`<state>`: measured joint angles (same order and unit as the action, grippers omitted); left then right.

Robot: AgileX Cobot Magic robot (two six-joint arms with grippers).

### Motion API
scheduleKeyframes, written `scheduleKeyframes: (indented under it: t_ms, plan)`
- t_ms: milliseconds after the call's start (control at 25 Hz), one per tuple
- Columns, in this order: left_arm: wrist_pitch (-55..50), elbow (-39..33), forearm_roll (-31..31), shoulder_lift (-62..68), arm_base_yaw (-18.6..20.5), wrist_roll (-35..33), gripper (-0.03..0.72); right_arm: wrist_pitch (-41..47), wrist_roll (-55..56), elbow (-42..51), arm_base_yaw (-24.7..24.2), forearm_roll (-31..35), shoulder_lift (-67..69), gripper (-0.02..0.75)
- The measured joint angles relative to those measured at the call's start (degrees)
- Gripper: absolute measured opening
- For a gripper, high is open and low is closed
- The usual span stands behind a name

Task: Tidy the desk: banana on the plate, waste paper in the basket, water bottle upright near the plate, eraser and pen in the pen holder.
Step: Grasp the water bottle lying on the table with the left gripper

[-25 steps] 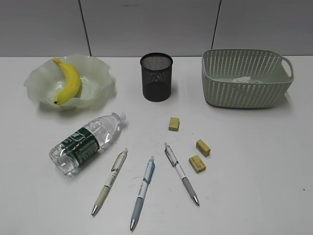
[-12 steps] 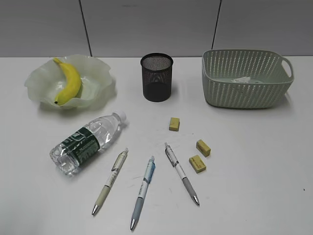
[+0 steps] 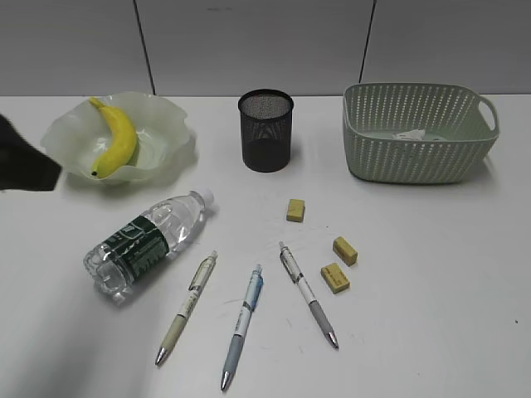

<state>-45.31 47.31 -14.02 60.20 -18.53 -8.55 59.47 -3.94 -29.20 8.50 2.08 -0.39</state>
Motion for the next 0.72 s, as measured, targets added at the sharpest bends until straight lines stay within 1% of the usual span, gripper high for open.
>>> scheduleKeyframes:
  t_ms: [80,200,280,320,400,480,600,720]
  plan:
    - [0.0,3.42,0.0,6.01,-2.48,-0.18,0.478,0.0,0.0,0.0,0.0,0.0,0.0,0.552]
    - [-0.28,9.19,0.47,15.08,-7.23,-0.23,0.489,0.0,0.0,0.0,0.0,0.0,0.0,0.552]
    - [-1.74,13.09,1.9,21.35,-10.02,-0.23,0.491,0.0,0.0,0.0,0.0,0.0,0.0,0.552]
    - [-3.14,15.4,2.82,23.96,-10.76,-0.24,0.493,0.0,0.0,0.0,0.0,0.0,0.0,0.552]
    - [-6.36,19.87,4.28,30.04,-11.68,0.48,0.501,0.0,0.0,0.0,0.0,0.0,0.0,0.552]
    - [-9.72,24.57,5.46,35.13,-11.72,1.05,0.521,0.0,0.0,0.0,0.0,0.0,0.0,0.552]
    - [-12.21,29.67,7.78,41.73,-11.72,1.27,0.557,0.0,0.0,0.0,0.0,0.0,0.0,0.552]
    - [-13.42,33.38,11.27,46.39,-11.93,1.27,0.571,0.0,0.0,0.0,0.0,0.0,0.0,0.552]
